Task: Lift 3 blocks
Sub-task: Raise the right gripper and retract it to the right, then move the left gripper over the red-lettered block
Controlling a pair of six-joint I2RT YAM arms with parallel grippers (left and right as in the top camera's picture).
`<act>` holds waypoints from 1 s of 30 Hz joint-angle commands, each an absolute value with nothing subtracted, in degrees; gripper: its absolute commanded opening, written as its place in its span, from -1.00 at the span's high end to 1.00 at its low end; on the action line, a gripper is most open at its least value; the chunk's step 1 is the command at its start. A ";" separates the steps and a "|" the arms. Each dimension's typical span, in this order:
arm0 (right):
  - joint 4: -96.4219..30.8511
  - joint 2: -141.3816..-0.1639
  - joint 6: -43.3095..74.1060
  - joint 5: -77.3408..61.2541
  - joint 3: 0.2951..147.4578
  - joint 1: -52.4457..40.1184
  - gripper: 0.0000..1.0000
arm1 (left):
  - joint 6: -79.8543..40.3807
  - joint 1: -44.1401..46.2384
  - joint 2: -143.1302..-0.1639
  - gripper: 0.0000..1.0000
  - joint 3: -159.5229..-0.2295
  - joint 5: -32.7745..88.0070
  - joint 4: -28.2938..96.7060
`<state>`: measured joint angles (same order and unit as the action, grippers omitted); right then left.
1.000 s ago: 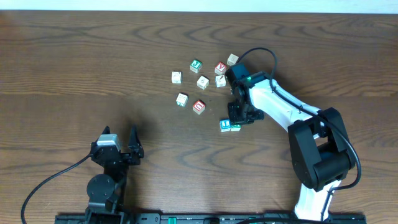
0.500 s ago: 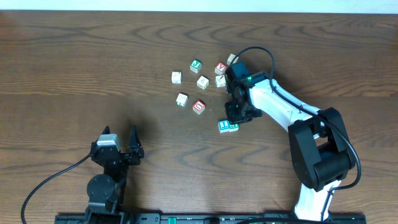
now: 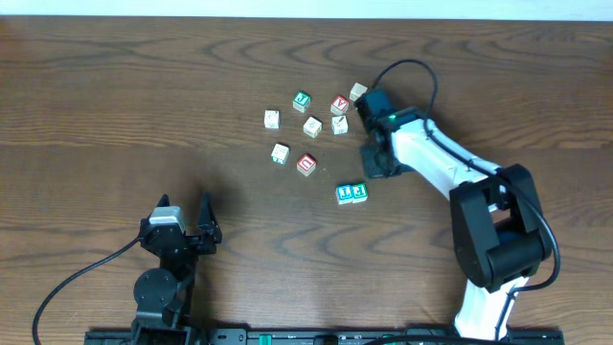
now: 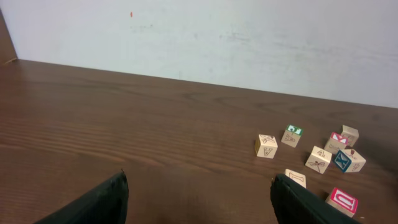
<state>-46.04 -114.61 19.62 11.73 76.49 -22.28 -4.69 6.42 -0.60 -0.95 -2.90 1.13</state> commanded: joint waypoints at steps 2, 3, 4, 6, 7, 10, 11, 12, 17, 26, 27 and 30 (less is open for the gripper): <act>-45.80 -113.01 20.69 14.00 76.69 -19.70 0.98 | -2.68 6.17 -0.27 -0.48 -0.23 -4.71 2.13; -45.63 -112.71 20.01 13.10 76.69 -19.27 0.98 | -2.57 6.17 -0.27 -0.48 -0.27 -2.07 0.97; -45.32 -112.20 18.96 11.75 76.69 -18.76 0.98 | -1.06 6.17 -0.30 -0.47 -0.27 3.16 -0.86; -44.49 -111.37 16.80 9.10 76.69 -17.76 0.98 | -0.03 6.17 -0.73 -0.48 -0.64 10.81 -4.71; -43.90 -110.80 15.88 7.29 76.69 -16.91 0.98 | -1.76 6.17 -1.76 -0.48 -0.99 10.63 -5.98; -43.44 -109.45 15.55 4.08 76.69 -14.52 0.98 | -2.22 6.17 -8.51 -0.48 -2.09 9.91 -6.17; -43.51 -109.25 15.57 3.66 76.69 -14.04 0.97 | -2.24 6.17 -11.05 -0.48 -2.46 9.91 -6.31; -43.64 -108.95 15.55 3.07 76.69 -13.61 0.97 | -2.33 6.20 -13.15 -0.48 -2.83 9.96 -6.68; -44.62 -106.56 14.02 -1.15 76.69 -11.75 0.98 | -3.29 7.60 -28.16 -0.48 -8.75 10.11 -10.57; -46.94 -100.07 14.04 -2.26 76.69 -10.70 0.98 | -4.47 8.56 -42.92 -0.48 -15.03 20.36 -19.84; -47.53 -99.02 13.91 -2.24 76.69 -10.70 0.97 | -1.48 8.56 -44.12 -0.48 -15.79 22.61 -18.87; -48.75 -97.03 12.49 -2.20 76.69 -10.70 0.97 | -0.64 9.52 -49.30 -0.48 -21.34 22.15 -10.07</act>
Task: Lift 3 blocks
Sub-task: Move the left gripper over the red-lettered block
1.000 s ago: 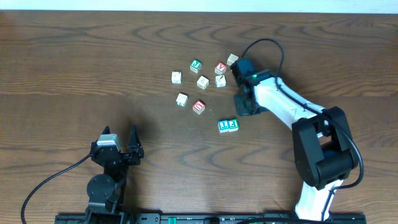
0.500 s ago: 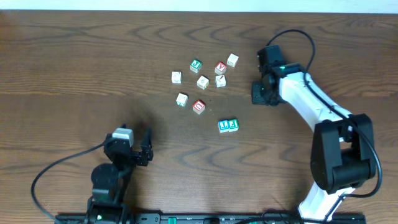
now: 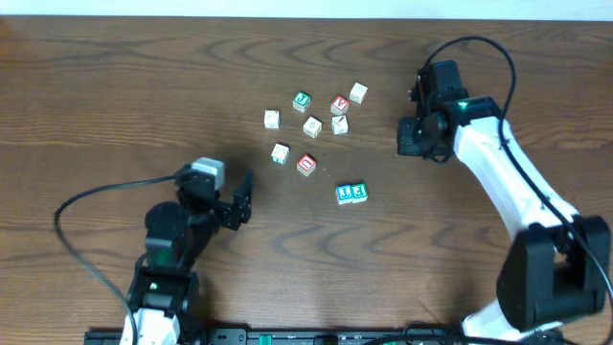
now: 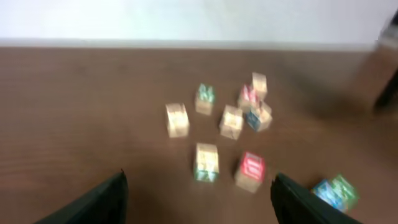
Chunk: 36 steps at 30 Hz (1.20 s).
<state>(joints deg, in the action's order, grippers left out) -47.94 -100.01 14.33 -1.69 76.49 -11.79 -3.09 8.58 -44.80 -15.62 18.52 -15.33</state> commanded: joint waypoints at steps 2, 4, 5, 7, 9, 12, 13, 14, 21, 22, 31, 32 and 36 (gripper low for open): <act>-49.60 -96.20 12.32 -2.20 76.69 -10.68 0.97 | -0.64 11.07 -53.95 -0.48 -26.44 20.16 -3.70; -50.39 -95.90 12.08 -2.00 76.69 -10.68 0.97 | 1.04 13.41 -59.22 -0.49 -32.16 19.35 1.83; -50.68 -95.90 11.86 -1.98 76.69 -10.57 0.97 | 2.74 14.72 -61.82 -0.49 -35.20 19.35 4.89; -50.87 -95.90 11.86 -2.00 76.69 -10.07 0.98 | 5.87 17.06 -65.60 -0.49 -39.92 19.35 10.20; -50.81 -95.90 11.46 -2.02 76.66 -9.17 0.98 | 8.84 19.64 -68.27 -0.49 -43.27 19.35 13.85; -50.87 -95.90 11.35 -2.94 76.69 -6.87 0.97 | 10.72 24.01 -69.87 -0.49 -45.04 19.53 14.74; -50.81 -95.90 10.48 -4.38 76.66 -5.87 0.97 | 10.74 25.45 -69.89 -0.49 -45.04 20.32 14.39; -50.74 -95.90 9.78 -6.09 76.66 -4.78 0.97 | 10.72 26.55 -69.89 -0.49 -45.01 20.67 13.78; -50.11 -95.90 8.38 -14.50 76.64 0.56 0.97 | 10.09 29.34 -75.50 -0.46 -46.02 16.91 5.10; -50.09 -95.90 8.12 -14.46 76.64 0.56 0.97 | 9.69 29.34 -78.00 -0.47 -46.72 15.92 5.21; -47.27 -95.96 7.57 -13.98 75.16 0.23 0.97 | 8.95 29.43 -96.84 -0.31 -57.30 15.75 7.64; -47.09 -95.96 7.57 -13.98 74.94 0.23 0.97 | 8.97 29.43 -97.62 -0.27 -58.11 15.75 7.64; -45.23 -95.96 7.60 -14.00 73.14 0.23 0.98 | 8.99 29.45 -99.24 -0.18 -60.03 13.06 7.35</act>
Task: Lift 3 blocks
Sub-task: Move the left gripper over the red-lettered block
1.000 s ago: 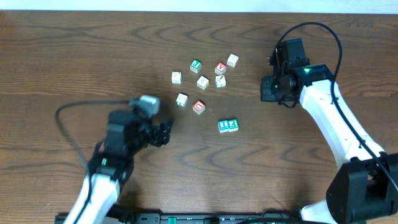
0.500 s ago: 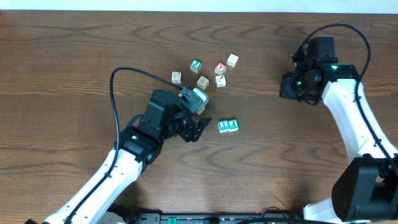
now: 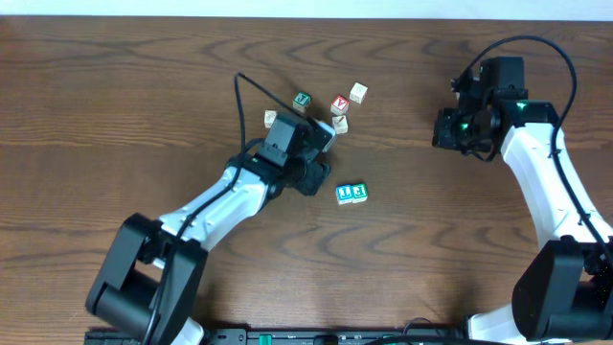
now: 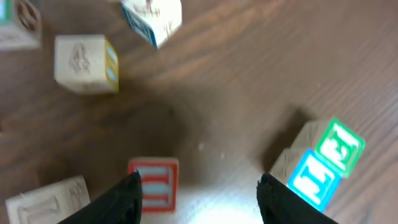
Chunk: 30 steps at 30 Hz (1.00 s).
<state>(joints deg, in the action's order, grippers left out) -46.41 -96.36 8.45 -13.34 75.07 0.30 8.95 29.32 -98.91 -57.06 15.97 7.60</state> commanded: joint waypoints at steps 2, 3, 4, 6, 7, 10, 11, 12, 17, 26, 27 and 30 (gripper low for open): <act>-43.86 -95.96 7.62 -14.02 71.66 0.23 0.97 | 9.30 29.43 -99.31 -0.11 -60.03 10.55 7.27; -43.13 -95.96 7.62 -14.02 70.81 0.23 0.98 | 9.50 29.43 -99.33 -0.10 -60.03 9.65 7.27; -42.35 -95.98 7.62 -14.02 69.84 0.19 0.97 | 10.22 29.43 -99.33 -0.11 -60.03 9.32 7.31; -41.08 -95.98 7.62 -14.02 68.23 -0.01 0.97 | 11.20 29.39 -99.33 -0.20 -60.03 9.06 7.44; -40.42 -95.98 7.62 -14.02 67.31 -0.16 0.97 | 11.22 29.39 -99.35 -0.21 -60.03 7.84 7.49; -38.79 -95.98 7.60 -14.00 65.14 -0.67 0.93 | 12.14 29.39 -99.35 -0.22 -60.03 5.28 7.92; -38.33 -95.98 7.62 -14.00 64.58 -0.75 0.92 | 12.73 29.39 -99.35 -0.22 -60.01 5.28 8.25; -37.76 -95.98 7.60 -14.00 63.96 -0.86 0.91 | 13.13 29.39 -99.35 -0.22 -60.03 5.28 8.54; -36.62 -96.01 7.62 -14.02 62.76 -0.86 0.90 | 13.72 29.17 -100.01 -0.19 -60.01 4.84 8.69; -36.34 -96.01 7.60 -14.00 62.76 -0.84 0.89 | 13.43 29.08 -104.40 -0.05 -60.01 4.91 7.40; -36.27 -96.01 7.60 -14.00 62.76 -0.84 0.89 | 13.39 29.08 -104.51 -0.05 -60.01 4.91 7.42; -36.12 -96.01 7.60 -14.00 62.76 -0.86 0.88 | 13.28 29.04 -104.60 -0.06 -60.01 4.89 7.20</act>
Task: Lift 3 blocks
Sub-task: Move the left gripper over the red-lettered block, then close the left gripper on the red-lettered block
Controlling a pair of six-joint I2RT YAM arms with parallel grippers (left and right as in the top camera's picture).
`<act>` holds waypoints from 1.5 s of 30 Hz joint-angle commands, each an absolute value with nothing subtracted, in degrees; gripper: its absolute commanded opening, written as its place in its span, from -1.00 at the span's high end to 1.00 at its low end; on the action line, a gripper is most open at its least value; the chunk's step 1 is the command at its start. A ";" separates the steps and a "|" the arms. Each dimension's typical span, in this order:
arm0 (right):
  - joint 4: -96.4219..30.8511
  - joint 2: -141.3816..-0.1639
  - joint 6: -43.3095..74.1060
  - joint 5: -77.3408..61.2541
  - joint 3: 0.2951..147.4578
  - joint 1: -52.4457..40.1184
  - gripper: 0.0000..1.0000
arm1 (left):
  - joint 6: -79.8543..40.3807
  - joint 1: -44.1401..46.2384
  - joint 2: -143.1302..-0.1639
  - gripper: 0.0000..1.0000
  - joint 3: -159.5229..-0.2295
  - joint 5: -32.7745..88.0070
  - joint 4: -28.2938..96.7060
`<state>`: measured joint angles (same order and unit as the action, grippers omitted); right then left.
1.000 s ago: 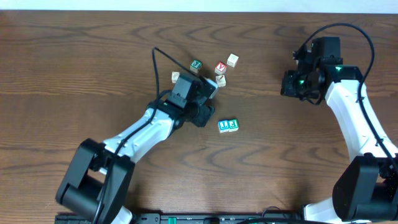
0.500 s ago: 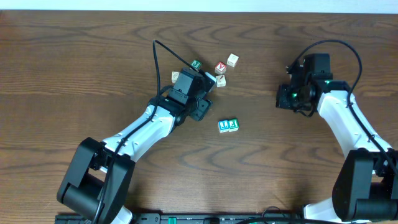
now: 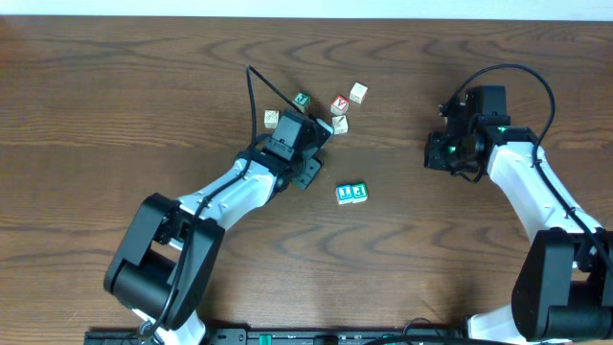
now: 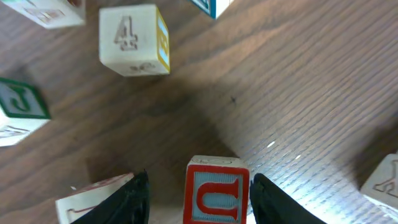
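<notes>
My left gripper (image 4: pixel 200 180) is open and low over the table, with a red block marked U (image 4: pixel 217 198) standing between its fingers (image 4: pixel 134 200). There is a wide gap on the left and a narrow one on the right. In the overhead view the left gripper (image 3: pixel 304 169) covers that block. A white block marked 4 (image 4: pixel 133 40) and a green J block (image 4: pixel 22 113) lie beyond it. My right gripper (image 3: pixel 442 153) hovers far to the right, away from all the blocks.
Another pale block (image 4: pixel 93 204) lies just outside the left finger. A joined blue and green pair (image 3: pixel 351 193) sits right of the left gripper. Green (image 3: pixel 302 99), red (image 3: pixel 339 103) and beige (image 3: pixel 358 92) blocks lie behind on the wooden table (image 3: pixel 115 96).
My left gripper has shifted so the red U block, which was at its left finger, now stands between both fingers. The right arm has moved slightly down and left.
My left arm first rested at the front left, with my right gripper at the block cluster. Then the left arm faced the blocks and the right one was off to the right. Later the left gripper was over the cluster, and now it straddles the red block.
</notes>
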<state>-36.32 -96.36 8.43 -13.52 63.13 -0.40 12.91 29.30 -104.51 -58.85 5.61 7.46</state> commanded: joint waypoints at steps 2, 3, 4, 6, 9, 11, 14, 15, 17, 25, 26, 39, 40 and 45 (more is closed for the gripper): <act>-36.12 -96.01 7.60 -14.00 62.76 -0.84 0.88 | 13.28 29.02 -104.62 -0.05 -60.01 4.91 7.25; -36.07 -96.01 7.60 -14.00 62.76 -0.86 0.88 | 13.26 29.02 -104.64 0.00 -60.01 4.93 7.33; -36.01 -96.01 7.60 -14.00 62.76 -0.86 0.88 | 13.21 29.02 -104.64 0.20 -60.01 4.93 7.44; -35.99 -96.01 7.60 -14.00 62.76 -0.86 0.88 | 12.95 29.02 -104.64 0.34 -60.01 4.93 7.42; -36.01 -96.01 7.62 -14.00 62.76 -0.86 0.89 | 12.51 29.02 -104.64 0.37 -59.94 4.93 7.46; -36.01 -96.01 7.60 -14.00 62.76 -0.84 0.89 | 11.88 29.02 -104.64 0.38 -59.86 4.95 7.64; -36.01 -96.01 7.62 -14.00 62.76 -0.86 0.89 | 11.73 29.02 -104.64 0.45 -59.86 4.95 8.75; -36.01 -96.01 7.60 -14.00 62.76 -0.86 0.89 | 11.70 29.02 -104.64 0.49 -59.86 4.93 9.10; -36.01 -96.01 7.60 -14.00 62.76 -0.86 0.89 | 11.66 29.02 -104.64 0.50 -59.86 4.93 10.04; -36.01 -96.01 7.62 -14.00 62.76 -0.86 0.89 | 5.69 29.08 -104.64 0.51 -59.86 4.93 11.92; -36.01 -96.01 7.60 -14.00 62.76 -0.86 0.89 | 4.64 29.08 -104.64 0.52 -59.86 4.95 12.38; -35.99 -96.01 7.60 -14.00 62.76 -0.86 0.90 | -11.38 33.56 -104.64 0.52 -59.86 6.17 18.50; -35.99 -96.01 7.60 -14.00 62.76 -0.86 0.90 | -12.53 34.09 -104.64 0.52 -59.86 6.17 18.72; -36.01 -96.01 7.60 -14.00 62.76 -0.86 0.90 | -19.27 35.94 -104.64 0.52 -59.86 6.15 20.62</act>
<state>-36.12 -96.36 8.43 -13.52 63.13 -0.40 -12.29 34.76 -103.28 -60.73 4.51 18.31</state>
